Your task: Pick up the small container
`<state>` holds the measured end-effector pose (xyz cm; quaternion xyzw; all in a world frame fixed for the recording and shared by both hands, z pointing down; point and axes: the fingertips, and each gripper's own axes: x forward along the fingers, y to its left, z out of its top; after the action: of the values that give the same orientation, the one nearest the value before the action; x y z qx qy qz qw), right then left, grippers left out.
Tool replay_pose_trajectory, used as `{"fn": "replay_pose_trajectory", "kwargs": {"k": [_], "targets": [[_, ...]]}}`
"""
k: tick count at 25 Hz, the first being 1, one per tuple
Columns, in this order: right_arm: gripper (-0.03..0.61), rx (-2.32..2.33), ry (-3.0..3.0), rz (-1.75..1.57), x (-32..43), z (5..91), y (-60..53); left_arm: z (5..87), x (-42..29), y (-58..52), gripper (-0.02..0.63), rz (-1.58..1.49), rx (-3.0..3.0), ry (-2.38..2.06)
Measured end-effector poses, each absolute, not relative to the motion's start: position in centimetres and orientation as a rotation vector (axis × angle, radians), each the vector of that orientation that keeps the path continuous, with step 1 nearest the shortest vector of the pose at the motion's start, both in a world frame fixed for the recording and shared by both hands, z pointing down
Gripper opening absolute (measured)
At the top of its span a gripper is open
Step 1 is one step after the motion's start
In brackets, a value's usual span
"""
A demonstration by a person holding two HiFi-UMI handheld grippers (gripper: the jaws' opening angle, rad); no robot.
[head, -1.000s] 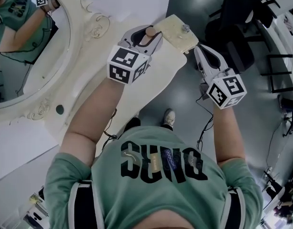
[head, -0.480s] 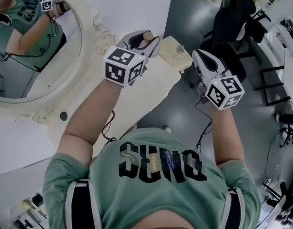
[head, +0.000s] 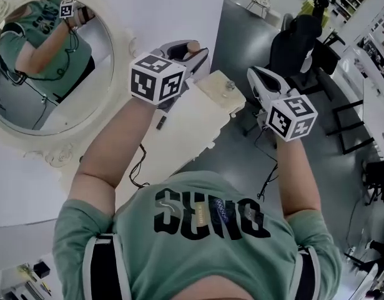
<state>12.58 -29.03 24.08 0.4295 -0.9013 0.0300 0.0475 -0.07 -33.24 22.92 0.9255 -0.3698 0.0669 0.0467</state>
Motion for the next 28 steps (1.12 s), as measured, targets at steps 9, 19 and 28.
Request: {"fn": "replay_pose_trajectory", "kwargs": {"k": [9,19,28], "targets": [[0.009,1.344,-2.766,0.041,13.3,19.3,-29.2,17.3,0.2,-32.5,0.133,0.180,2.864,-1.068],[0.009,1.360,-2.796,-0.026,13.4,15.5,-29.0,12.3,-0.2,-31.8,0.133,0.165,2.938,-1.050],[0.009,1.379,-2.833,-0.031,15.0,11.7,-29.2,8.6,1.6,-31.9,0.133,0.181,2.951,-0.991]]}}
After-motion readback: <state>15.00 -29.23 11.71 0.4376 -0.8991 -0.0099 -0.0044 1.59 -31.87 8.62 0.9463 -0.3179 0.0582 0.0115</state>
